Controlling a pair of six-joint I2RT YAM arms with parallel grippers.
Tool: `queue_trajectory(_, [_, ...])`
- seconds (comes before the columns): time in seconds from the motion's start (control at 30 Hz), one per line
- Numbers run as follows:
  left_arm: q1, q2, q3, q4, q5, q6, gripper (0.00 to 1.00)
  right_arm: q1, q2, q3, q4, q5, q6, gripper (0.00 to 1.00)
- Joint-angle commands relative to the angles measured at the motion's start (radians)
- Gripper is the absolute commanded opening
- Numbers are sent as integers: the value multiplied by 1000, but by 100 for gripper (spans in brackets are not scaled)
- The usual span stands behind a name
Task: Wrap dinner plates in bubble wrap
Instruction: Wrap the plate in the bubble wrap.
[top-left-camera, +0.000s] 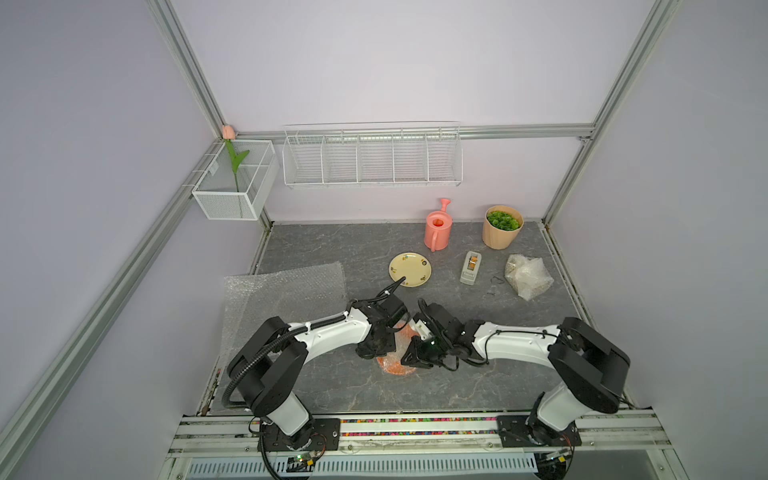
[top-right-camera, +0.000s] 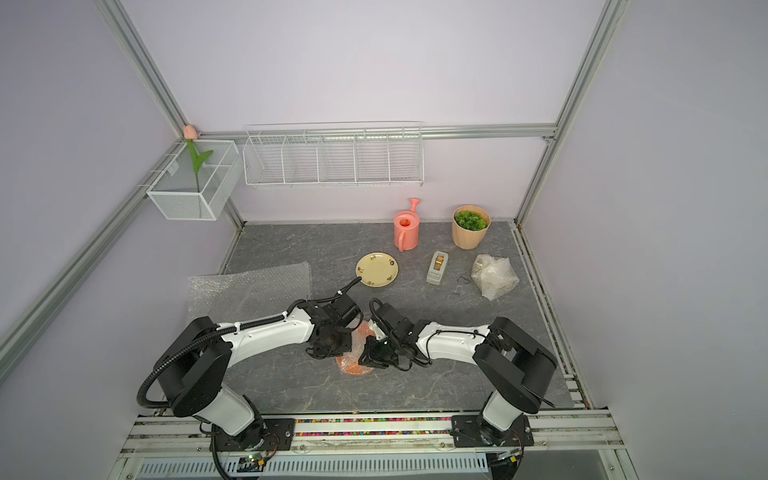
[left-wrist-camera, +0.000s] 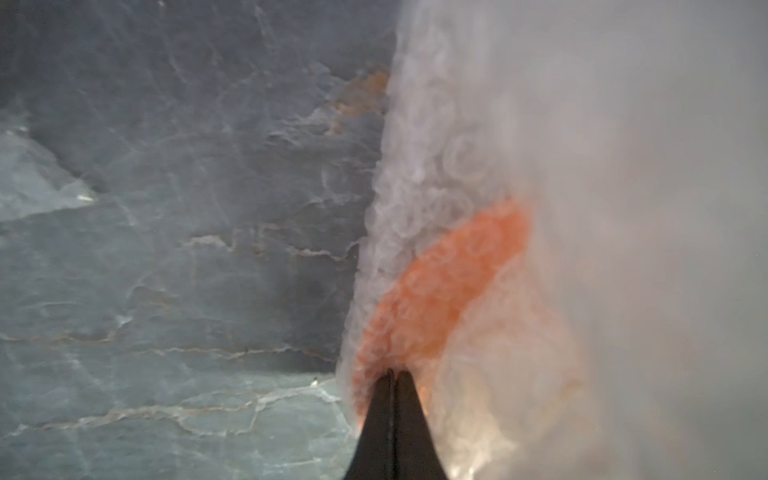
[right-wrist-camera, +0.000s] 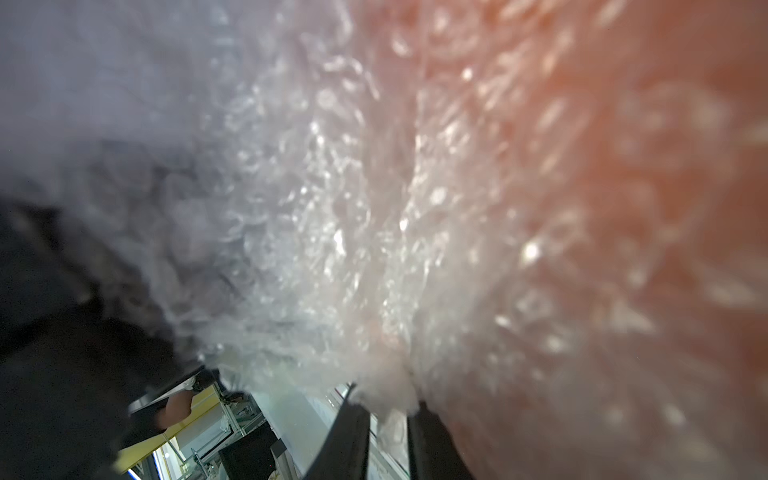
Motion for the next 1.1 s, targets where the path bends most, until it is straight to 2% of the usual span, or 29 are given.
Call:
queue_trajectory(0.0, [2, 5, -36, 27, 14, -21, 0, 20, -19, 20, -144, 30, -28, 15])
queue_trajectory(0.1, [2, -36, -20, 24, 19, -25, 0, 23, 31, 16, -103, -11, -21, 7])
queue_trajectory(0.37, [2, -152, 65, -65, 12, -39, 1, 31, 144, 0, -18, -15, -2, 7])
queue_trajectory(0.53, [-2, -221, 71, 65, 156, -84, 2, 31, 155, -19, 15, -16, 11, 7])
queue_trajectory(0.63, [-13, -186, 46, 190, 256, -121, 1, 32, 153, -19, 15, -15, 11, 7])
queue_trajectory(0.87, [-15, -48, -22, 230, 246, -113, 0, 29, 123, -25, -11, 2, 6, 7])
queue_trajectory(0.97, [-8, -54, -85, 204, 209, -102, 0, 26, 92, -26, -50, 29, 0, 7])
queue_trajectory(1.07, [20, -90, -180, 267, 237, -115, 0, 26, 36, -23, -111, 67, -12, 7])
